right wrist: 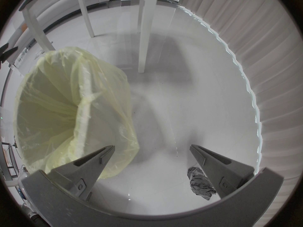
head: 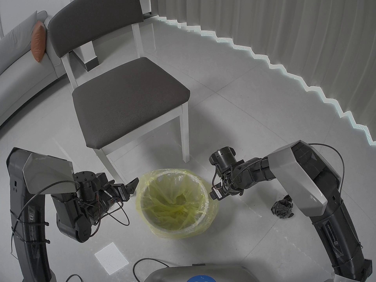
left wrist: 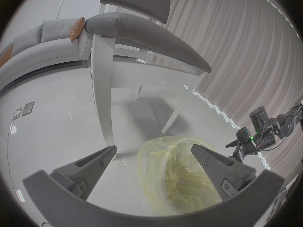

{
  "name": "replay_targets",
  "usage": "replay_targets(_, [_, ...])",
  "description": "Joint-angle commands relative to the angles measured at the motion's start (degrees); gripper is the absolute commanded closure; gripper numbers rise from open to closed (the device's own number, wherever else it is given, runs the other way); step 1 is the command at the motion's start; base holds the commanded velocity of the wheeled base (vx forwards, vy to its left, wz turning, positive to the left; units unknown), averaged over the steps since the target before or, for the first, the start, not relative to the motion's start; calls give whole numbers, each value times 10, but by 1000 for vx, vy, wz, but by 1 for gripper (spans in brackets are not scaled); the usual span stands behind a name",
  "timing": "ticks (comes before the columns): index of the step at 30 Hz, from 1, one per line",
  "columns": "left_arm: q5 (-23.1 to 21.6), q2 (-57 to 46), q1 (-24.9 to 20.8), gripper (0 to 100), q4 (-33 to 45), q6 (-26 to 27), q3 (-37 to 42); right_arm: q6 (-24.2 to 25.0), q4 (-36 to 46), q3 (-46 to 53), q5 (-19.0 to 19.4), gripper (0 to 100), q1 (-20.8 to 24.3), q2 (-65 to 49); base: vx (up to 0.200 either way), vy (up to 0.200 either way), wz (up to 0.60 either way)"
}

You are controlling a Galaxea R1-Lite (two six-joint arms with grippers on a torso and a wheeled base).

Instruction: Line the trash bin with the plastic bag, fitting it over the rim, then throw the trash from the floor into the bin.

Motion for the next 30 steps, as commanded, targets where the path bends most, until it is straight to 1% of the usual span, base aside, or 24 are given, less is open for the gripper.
replay_targets(1, [0, 6, -1, 0, 0, 0, -1, 0, 2, 3, 1, 0, -6, -4, 0, 0, 0])
replay_targets(4, [0, 7, -1, 0, -1, 0, 1, 1, 2, 15, 1, 0, -9, -21, 0, 0, 0])
replay_targets(10, [0, 7, -1, 0, -2, 0, 0, 1, 1, 70, 1, 0, -11, -82, 0, 0, 0])
replay_targets(17, [0, 6, 0, 0, -2, 0, 0, -6, -2, 122, 2, 0, -24, -132, 0, 0, 0])
replay_targets(21, [0, 5, -1, 0, -3, 0, 0, -10, -3, 132, 2, 0, -44, -140, 0, 0, 0])
replay_targets(30, [0, 5, 0, 0, -5, 0, 1, -10, -4, 132, 3, 0, -107, -135, 0, 0, 0])
